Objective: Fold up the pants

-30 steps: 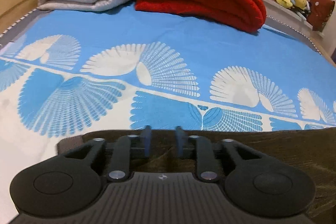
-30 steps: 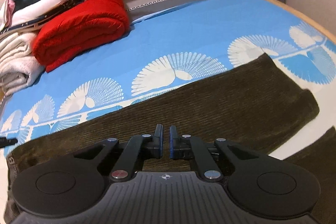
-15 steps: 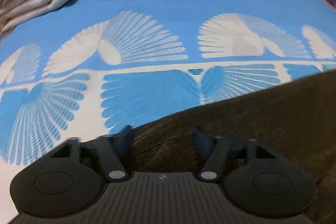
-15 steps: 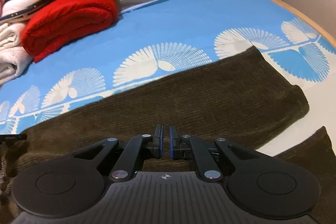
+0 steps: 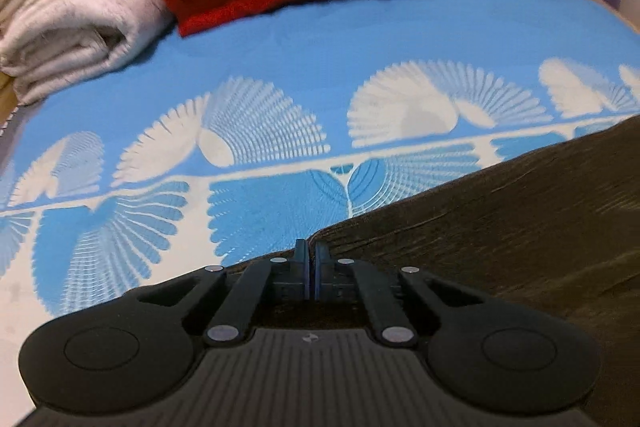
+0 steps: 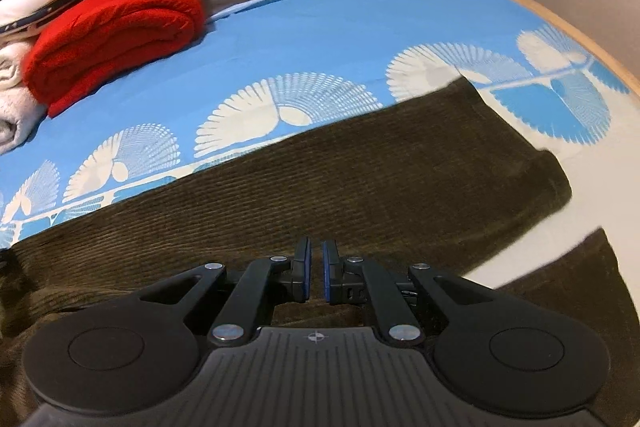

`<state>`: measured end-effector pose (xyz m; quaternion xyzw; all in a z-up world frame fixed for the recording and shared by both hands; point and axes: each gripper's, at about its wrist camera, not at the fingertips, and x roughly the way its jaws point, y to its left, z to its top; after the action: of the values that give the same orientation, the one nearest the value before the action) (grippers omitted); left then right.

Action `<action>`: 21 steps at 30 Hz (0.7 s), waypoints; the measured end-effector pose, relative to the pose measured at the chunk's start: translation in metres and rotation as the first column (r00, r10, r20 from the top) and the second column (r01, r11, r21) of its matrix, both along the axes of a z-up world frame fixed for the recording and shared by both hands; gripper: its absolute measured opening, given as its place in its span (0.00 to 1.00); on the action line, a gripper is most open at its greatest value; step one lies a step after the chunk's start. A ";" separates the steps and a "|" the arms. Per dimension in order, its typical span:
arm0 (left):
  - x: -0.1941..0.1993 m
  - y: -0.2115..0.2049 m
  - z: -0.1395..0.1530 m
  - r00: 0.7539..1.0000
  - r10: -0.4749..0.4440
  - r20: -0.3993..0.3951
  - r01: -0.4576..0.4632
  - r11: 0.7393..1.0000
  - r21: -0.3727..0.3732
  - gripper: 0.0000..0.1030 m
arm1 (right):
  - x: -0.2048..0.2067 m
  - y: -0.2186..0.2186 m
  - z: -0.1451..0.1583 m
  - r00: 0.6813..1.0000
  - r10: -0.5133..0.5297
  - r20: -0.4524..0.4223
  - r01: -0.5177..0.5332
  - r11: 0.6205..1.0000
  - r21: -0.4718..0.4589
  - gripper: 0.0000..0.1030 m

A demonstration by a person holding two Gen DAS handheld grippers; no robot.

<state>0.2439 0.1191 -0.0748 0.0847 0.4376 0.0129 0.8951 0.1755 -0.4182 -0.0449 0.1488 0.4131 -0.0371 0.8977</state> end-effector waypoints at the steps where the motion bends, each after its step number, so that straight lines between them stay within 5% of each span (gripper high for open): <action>1: -0.009 -0.002 0.010 1.000 0.001 0.010 -0.001 1.000 -0.005 0.02 | -0.002 -0.002 -0.001 1.000 -0.011 -0.004 0.011 1.000 0.016 0.06; 9: -0.118 -0.034 0.063 0.997 -0.067 0.032 0.069 0.997 -0.044 0.02 | -0.021 -0.006 0.006 0.999 -0.036 0.004 0.036 0.997 0.066 0.06; 15: -0.167 -0.040 0.039 0.982 -0.136 -0.128 0.117 0.982 -0.147 0.02 | -0.042 -0.011 0.011 0.999 -0.034 0.011 0.033 0.996 0.088 0.06; 17: -0.166 -0.022 0.034 0.982 -0.072 -0.175 0.028 0.970 -0.242 0.04 | -0.047 -0.016 0.011 0.999 -0.042 0.008 0.041 0.995 0.093 0.06; 19: -0.165 0.004 0.035 0.980 0.017 -0.197 -0.087 0.932 -0.353 0.19 | -0.051 -0.021 0.011 0.998 -0.055 0.004 0.055 0.992 0.113 0.06; 21: -0.166 0.030 0.033 0.966 0.117 -0.231 -0.212 0.872 -0.441 0.49 | -0.052 -0.028 0.008 0.998 -0.070 -0.005 0.070 0.988 0.137 0.06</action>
<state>0.0775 0.1494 -0.0413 -0.1676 0.5202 -0.0237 0.8371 0.1236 -0.4457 -0.0369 0.2244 0.4093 -0.0400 0.8835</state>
